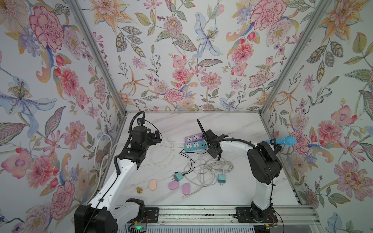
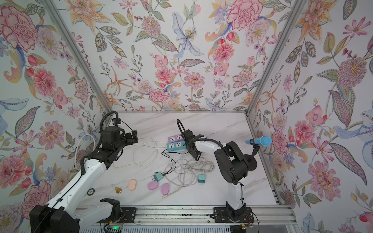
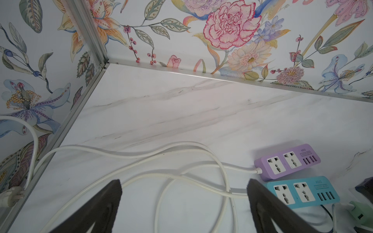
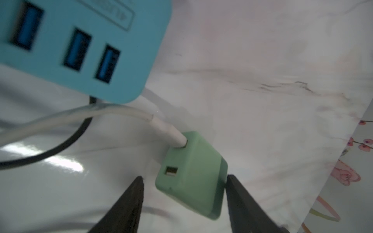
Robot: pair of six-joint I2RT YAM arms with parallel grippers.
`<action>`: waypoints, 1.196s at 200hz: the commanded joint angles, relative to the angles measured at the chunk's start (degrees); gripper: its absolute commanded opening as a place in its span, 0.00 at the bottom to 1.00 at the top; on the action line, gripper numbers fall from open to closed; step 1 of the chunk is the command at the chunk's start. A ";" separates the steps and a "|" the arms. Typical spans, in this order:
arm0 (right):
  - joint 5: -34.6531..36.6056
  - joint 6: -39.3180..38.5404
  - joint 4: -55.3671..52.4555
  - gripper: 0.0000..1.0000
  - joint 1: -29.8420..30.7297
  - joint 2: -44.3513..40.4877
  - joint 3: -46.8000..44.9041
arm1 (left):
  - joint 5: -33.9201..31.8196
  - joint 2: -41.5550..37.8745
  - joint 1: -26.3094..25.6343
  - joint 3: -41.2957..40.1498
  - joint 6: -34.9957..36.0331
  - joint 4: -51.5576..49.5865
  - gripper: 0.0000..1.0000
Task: Charge the bluetooth headset
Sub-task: Pick up the plug from the center of the board.
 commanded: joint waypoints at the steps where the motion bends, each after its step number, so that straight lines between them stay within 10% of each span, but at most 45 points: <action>1: -2.78 -1.35 -0.23 0.51 -2.09 0.91 1.71 | 0.53 0.42 -0.01 0.70 0.41 -0.91 1.00; 111: -9.15 4.34 0.01 0.01 -2.39 -4.98 -0.04 | 6.49 4.20 -0.25 2.85 -2.15 3.38 1.00; 168: -19.16 11.92 3.20 0.00 -3.99 -15.72 -1.76 | 10.15 5.33 -4.95 7.95 0.52 5.24 1.00; 239: -48.97 18.31 22.61 0.00 -5.69 -30.01 -9.63 | 24.76 4.69 -10.40 9.00 -3.85 13.69 1.00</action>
